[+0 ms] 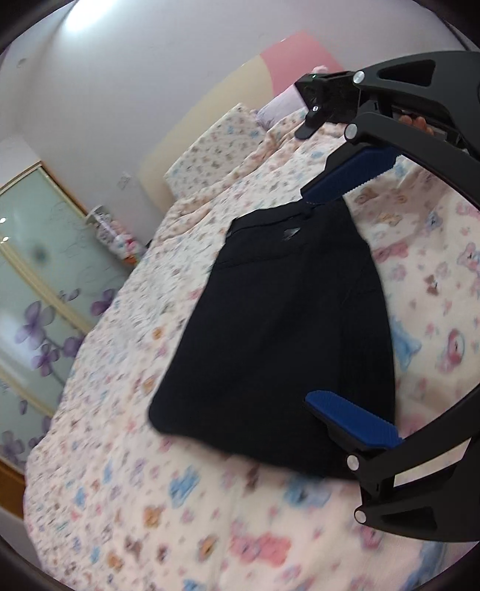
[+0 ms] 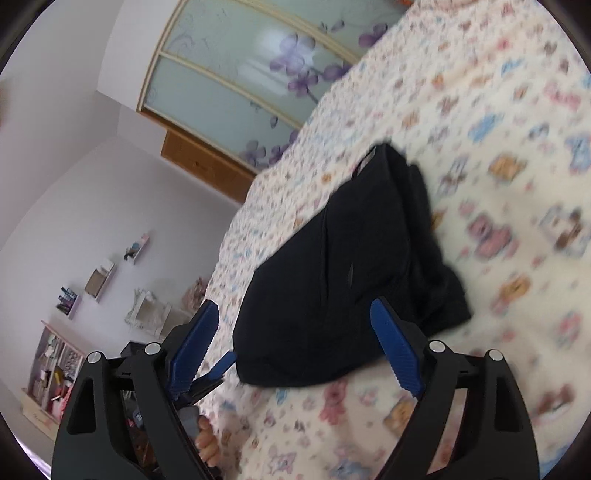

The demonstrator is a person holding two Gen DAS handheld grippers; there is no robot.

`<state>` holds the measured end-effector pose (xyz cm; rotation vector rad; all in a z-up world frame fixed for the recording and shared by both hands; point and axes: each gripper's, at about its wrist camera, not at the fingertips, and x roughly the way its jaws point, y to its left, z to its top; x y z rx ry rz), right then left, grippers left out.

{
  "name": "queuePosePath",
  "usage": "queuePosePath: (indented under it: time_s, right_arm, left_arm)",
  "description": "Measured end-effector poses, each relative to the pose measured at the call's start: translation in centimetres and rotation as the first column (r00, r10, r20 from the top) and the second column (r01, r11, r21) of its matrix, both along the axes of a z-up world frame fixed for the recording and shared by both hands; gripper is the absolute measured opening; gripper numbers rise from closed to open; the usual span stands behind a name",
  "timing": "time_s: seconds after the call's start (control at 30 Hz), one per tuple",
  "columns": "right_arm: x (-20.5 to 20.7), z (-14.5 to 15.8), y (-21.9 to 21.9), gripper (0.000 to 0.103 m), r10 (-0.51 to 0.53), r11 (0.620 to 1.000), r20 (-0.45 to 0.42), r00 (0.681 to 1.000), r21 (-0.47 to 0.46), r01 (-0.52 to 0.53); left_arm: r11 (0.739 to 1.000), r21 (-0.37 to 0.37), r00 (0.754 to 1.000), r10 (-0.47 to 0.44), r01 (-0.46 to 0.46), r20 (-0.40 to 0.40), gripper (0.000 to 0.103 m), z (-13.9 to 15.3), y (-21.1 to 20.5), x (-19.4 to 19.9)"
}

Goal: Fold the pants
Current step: 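Release the trousers with the right tool and pull both tools back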

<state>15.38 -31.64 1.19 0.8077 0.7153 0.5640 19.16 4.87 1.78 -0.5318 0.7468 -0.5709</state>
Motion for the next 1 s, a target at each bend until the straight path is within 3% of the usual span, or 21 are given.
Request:
queuePosePath:
  time_s: [0.1,0.17,0.23,0.3,0.33,0.47,0.6,0.67,0.73,0.83,0.93,0.97,1.0]
  right_arm:
    - [0.3,0.1,0.5,0.086,0.007,0.998,0.014,1.000,-0.067,-0.006]
    - [0.9,-0.8,0.1,0.088,-0.039,0.992,-0.029,0.999,-0.122,0.035]
    - [2.0,-3.6,-0.3,0.088,-0.042,0.994,-0.101,0.994,-0.103,0.032]
    - [2.0,-4.5,-0.1,0.088,-0.051,0.992,-0.058,0.997,-0.115,0.044]
    - [1.8,-4.4,0.2,0.088,-0.050,0.989,-0.039,0.998,-0.139,0.044]
    - [1.1,-3.6,0.6,0.094,-0.048,0.984,0.004,0.999,-0.171,0.048]
    - [-0.6,-2.0,-0.3,0.097,-0.132,0.969,-0.025,0.991,-0.216,0.124]
    - [-1.9,-1.1,-0.5,0.101,-0.174,0.955,0.000,0.985,-0.245,0.169]
    - [-3.5,-0.4,-0.7,0.102,-0.212,0.929,0.017,0.977,-0.305,0.208]
    - [-6.2,0.8,0.6,0.102,-0.234,0.868,0.083,0.969,-0.432,0.247]
    - [-8.9,1.6,2.5,0.102,-0.235,0.779,0.169,0.957,-0.557,0.290]
    - [-10.1,1.8,3.3,0.102,-0.233,0.747,0.209,0.950,-0.587,0.312]
    - [-10.9,1.9,3.9,0.102,-0.231,0.725,0.238,0.943,-0.604,0.330]
  left_arm:
    - [0.999,0.045,1.000,0.020,-0.019,-0.006,0.101,-0.8,-0.4,0.1]
    - [0.994,0.087,0.996,0.078,-0.073,-0.046,0.101,-2.1,-0.1,1.1]
    - [0.997,-0.001,0.990,0.074,-0.075,-0.123,0.101,-4.3,1.0,2.5]
    - [0.994,-0.061,0.989,0.083,-0.091,-0.121,0.101,-5.1,1.6,2.7]
    - [0.995,-0.053,0.990,0.084,-0.090,-0.114,0.101,-5.1,1.5,2.6]
    - [0.994,0.062,0.994,0.096,-0.092,-0.060,0.101,-3.9,0.2,1.2]
    - [0.969,0.188,0.987,0.159,-0.160,0.022,0.101,-1.4,-0.3,-2.4]
    - [0.932,0.282,0.973,0.213,-0.229,0.086,0.101,-0.3,-0.4,-4.7]
    - [0.873,0.390,0.955,0.252,-0.294,0.156,0.101,0.6,-1.0,-7.3]
    - [0.805,0.500,0.946,0.239,-0.319,0.217,0.101,1.0,-2.0,-10.4]
    - [0.733,0.567,0.924,0.250,-0.376,0.289,0.101,0.9,-2.7,-13.4]
    - [0.730,0.565,0.920,0.249,-0.384,0.304,0.101,0.9,-2.8,-14.2]
    - [0.744,0.552,0.920,0.232,-0.378,0.317,0.101,0.8,-2.9,-15.0]
